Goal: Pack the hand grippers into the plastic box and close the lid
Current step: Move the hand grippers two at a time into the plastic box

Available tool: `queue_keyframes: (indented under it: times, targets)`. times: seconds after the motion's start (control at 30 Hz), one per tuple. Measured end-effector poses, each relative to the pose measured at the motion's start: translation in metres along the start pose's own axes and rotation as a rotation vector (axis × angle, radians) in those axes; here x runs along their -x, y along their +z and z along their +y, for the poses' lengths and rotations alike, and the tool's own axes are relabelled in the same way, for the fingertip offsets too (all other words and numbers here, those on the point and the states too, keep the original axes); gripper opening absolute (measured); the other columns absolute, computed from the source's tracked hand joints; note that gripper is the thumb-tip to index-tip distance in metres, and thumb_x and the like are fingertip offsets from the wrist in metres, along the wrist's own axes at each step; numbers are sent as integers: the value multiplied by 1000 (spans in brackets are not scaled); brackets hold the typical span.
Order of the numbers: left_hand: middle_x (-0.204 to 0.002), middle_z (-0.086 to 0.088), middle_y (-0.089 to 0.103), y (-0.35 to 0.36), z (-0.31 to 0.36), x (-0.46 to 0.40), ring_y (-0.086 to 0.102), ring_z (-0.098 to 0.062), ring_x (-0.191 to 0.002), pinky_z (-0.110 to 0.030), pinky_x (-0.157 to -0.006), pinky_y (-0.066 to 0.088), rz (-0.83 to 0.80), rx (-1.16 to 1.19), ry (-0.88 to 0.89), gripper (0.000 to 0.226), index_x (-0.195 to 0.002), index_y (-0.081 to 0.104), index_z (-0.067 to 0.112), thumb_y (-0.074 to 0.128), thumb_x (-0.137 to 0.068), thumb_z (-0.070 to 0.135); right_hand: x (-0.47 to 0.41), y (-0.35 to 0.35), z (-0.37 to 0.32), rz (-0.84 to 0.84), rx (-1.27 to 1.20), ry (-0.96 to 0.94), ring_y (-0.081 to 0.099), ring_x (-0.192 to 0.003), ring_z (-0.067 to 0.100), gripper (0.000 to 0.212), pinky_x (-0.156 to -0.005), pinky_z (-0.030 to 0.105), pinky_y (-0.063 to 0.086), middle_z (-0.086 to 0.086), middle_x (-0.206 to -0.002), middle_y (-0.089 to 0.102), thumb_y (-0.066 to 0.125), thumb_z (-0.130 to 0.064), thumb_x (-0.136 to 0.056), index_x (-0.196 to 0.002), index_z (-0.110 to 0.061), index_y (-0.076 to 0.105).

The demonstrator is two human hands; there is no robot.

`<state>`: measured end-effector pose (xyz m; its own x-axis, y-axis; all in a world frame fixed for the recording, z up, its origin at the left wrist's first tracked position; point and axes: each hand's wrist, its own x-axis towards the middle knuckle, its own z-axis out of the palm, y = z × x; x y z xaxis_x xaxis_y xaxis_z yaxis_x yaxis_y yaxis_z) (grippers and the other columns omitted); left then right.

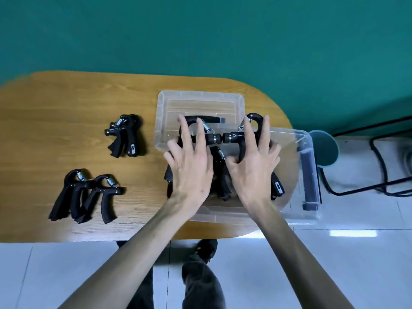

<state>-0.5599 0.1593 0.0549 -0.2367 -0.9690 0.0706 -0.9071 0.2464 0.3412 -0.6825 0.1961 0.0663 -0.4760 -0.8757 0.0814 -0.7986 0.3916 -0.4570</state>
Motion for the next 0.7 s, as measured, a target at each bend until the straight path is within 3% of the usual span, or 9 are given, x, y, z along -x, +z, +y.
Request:
queue_keyframes:
  times: [0.2, 0.33, 0.47, 0.7]
  targets:
    - [-166, -24, 9, 16, 41, 13, 44, -39, -98, -50, -80, 38, -75, -75, 66, 71, -158, 23, 15, 56, -96, 21, 12, -12, 47, -2, 11, 91, 31, -105, 29, 86, -92, 44, 31, 5, -168, 8, 67, -17, -76, -154, -30, 32]
    - [-165, -25, 12, 31, 50, 20, 44, -37, -96, -48, -77, 37, -134, -95, 43, 71, -158, 24, 14, 58, -96, 20, 17, -9, 65, -10, 6, 129, 22, -97, 19, 87, -94, 40, 27, 3, -168, 9, 67, -15, -75, -154, -30, 34]
    - [-166, -25, 6, 50, 47, 22, 42, -36, -99, -47, -81, 39, -229, -107, 18, 71, -158, 21, 14, 56, -97, 20, 20, 2, 79, -143, 54, 131, 33, -104, 30, 88, -94, 44, 31, 2, -168, 7, 67, -14, -74, -154, -32, 33]
    - [-166, -25, 0, 76, 44, 13, 36, -32, -102, -43, -86, 31, -332, -91, -95, 68, -160, 14, 16, 47, -101, 21, 4, 19, 91, -333, 67, 152, 33, -109, 30, 82, -96, 41, 29, 3, -168, -2, 64, -15, -80, -153, -29, 31]
